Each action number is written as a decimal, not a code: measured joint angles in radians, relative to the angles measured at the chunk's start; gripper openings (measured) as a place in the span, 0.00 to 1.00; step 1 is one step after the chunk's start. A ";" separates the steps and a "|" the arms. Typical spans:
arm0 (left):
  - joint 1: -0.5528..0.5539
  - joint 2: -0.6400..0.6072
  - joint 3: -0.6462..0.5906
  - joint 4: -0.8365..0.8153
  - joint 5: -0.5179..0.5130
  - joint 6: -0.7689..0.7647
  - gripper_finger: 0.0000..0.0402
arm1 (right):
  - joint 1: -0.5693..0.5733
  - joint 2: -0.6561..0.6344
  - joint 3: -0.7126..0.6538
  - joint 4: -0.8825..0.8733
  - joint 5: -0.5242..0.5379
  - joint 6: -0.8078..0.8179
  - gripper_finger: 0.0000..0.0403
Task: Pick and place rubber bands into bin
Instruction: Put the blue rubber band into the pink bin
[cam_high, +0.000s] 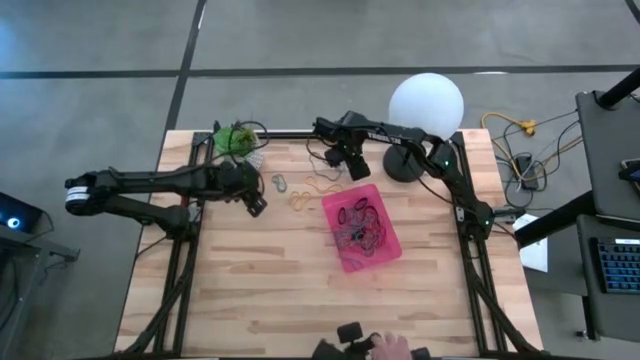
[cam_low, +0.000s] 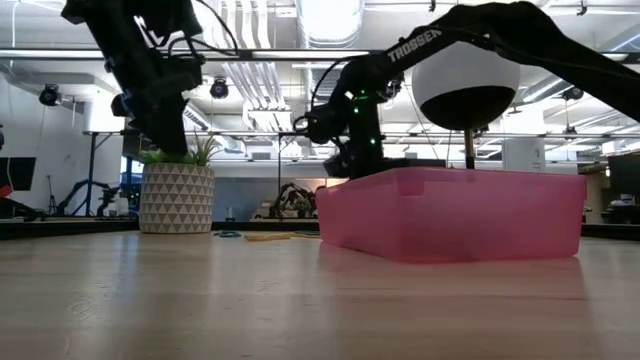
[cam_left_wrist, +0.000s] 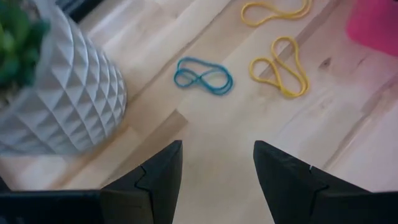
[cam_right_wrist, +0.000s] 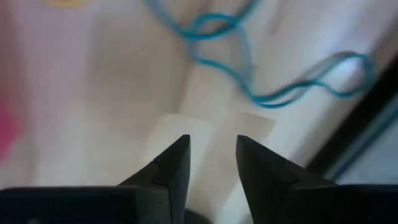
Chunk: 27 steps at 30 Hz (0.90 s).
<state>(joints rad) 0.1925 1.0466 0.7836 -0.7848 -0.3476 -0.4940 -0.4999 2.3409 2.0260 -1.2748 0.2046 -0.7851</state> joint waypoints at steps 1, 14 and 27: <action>0.000 0.000 -0.008 0.000 0.003 -0.019 0.45 | 0.000 0.000 -0.003 0.027 0.014 0.000 0.29; 0.000 0.000 -0.050 0.054 0.030 -0.080 0.45 | 0.015 0.022 -0.018 0.230 0.022 -0.005 0.47; 0.000 0.004 -0.053 0.095 0.030 -0.079 0.45 | -0.012 0.020 -0.069 0.167 -0.081 0.031 0.46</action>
<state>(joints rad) 0.1925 1.0508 0.7307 -0.6895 -0.3176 -0.5732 -0.5120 2.3611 1.9567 -1.1074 0.1238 -0.7545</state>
